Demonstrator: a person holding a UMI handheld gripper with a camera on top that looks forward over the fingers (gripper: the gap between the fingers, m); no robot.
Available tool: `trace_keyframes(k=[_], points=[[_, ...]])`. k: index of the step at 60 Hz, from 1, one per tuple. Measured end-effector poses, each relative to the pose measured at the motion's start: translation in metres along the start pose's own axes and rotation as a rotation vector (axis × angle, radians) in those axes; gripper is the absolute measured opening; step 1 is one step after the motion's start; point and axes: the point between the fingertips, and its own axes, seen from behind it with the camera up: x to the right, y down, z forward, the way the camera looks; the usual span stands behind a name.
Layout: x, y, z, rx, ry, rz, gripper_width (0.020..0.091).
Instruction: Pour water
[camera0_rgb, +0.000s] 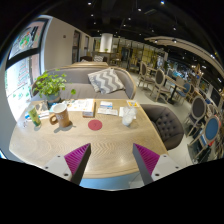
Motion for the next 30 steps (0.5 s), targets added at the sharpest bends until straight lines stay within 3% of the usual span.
trace_keyframes(k=[15, 30], points=[[-0.066, 0.021, 0.006, -0.047, -0.017, -0.037, 0.0855], [-0.208, 0.044, -0.001, -0.063, -0.091, -0.063, 0.0859]])
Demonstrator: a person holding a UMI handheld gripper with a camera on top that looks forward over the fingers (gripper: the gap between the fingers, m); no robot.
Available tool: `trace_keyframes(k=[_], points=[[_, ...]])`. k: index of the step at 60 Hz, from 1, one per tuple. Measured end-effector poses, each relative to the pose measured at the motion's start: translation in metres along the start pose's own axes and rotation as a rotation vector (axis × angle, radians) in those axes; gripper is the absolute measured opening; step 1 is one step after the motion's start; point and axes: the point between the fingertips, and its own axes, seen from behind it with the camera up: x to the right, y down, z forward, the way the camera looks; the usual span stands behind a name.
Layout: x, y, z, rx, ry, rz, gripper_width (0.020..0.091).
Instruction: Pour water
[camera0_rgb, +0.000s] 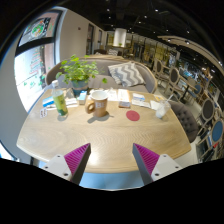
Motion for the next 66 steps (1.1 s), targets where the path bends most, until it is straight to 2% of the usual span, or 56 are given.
trace_keyframes(k=[5, 13, 21, 34, 43, 48, 54, 56, 66], points=[[-0.061, -0.006, 0.008, 0.033, -0.047, 0.014, 0.0859], [-0.151, -0.021, 0.027, 0.038, -0.137, 0.041, 0.0857], [-0.217, -0.059, 0.058, 0.081, -0.213, 0.078, 0.086], [-0.27, -0.125, 0.148, 0.205, -0.221, 0.087, 0.0857], [-0.285, -0.144, 0.208, 0.253, -0.195, 0.067, 0.0846], [-0.293, -0.15, 0.229, 0.272, -0.199, 0.059, 0.0776], [-0.295, -0.152, 0.247, 0.294, -0.184, 0.028, 0.061], [-0.291, -0.154, 0.249, 0.31, -0.166, 0.021, 0.0533], [-0.291, -0.158, 0.248, 0.34, -0.176, 0.024, 0.0481]])
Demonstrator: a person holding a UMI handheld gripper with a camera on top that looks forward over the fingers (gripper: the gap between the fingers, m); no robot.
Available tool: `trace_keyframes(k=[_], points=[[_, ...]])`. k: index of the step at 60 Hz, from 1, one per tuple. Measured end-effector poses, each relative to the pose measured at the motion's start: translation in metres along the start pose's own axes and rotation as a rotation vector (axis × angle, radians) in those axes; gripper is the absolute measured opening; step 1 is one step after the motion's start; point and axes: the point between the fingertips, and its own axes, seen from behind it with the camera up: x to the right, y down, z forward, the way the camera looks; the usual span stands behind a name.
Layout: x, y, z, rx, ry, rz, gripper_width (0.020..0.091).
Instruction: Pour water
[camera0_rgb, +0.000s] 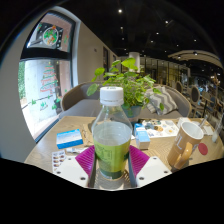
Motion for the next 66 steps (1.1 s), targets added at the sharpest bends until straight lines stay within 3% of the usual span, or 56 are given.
trace_keyframes(k=[9, 20, 32, 47, 54, 66], points=[[-0.002, 0.002, -0.002, -0.018, -0.01, 0.001, 0.0395], [-0.005, -0.041, -0.031, 0.029, -0.084, 0.105, 0.0395], [0.0, -0.118, -0.062, 0.075, -0.312, 0.647, 0.0393], [0.045, -0.173, -0.073, 0.092, -0.612, 1.479, 0.0388], [0.069, -0.165, -0.059, 0.099, -0.669, 1.766, 0.0392], [0.078, -0.137, -0.037, 0.035, -0.667, 1.962, 0.0391]])
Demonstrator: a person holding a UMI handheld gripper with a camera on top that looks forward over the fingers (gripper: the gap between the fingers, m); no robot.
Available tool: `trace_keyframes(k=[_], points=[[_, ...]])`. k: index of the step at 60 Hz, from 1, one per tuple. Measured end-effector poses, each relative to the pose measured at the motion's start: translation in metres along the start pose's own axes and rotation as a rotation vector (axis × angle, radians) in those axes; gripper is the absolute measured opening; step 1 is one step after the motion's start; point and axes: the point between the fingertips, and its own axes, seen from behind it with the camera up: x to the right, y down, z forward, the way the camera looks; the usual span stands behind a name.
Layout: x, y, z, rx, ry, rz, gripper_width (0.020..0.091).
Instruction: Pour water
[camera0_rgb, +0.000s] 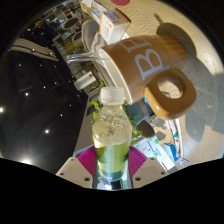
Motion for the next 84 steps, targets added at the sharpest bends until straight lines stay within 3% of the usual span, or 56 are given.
trace_keyframes(k=[13, 27, 37, 45, 51, 56, 70, 84], points=[[0.0, 0.01, -0.009, -0.037, 0.051, -0.074, 0.0389], [-0.06, 0.041, -0.027, -0.111, 0.131, -0.596, 0.0387], [-0.145, 0.021, -0.045, -0.034, 0.177, -1.177, 0.0394], [-0.2, -0.025, -0.064, 0.078, 0.227, -1.577, 0.0394], [-0.222, -0.084, -0.082, 0.155, 0.314, -1.843, 0.0395], [-0.214, -0.142, -0.098, 0.178, 0.411, -1.994, 0.0394], [-0.127, -0.278, -0.125, 0.077, 0.623, -2.053, 0.0393], [-0.057, -0.338, -0.143, -0.033, 0.669, -2.001, 0.0395]])
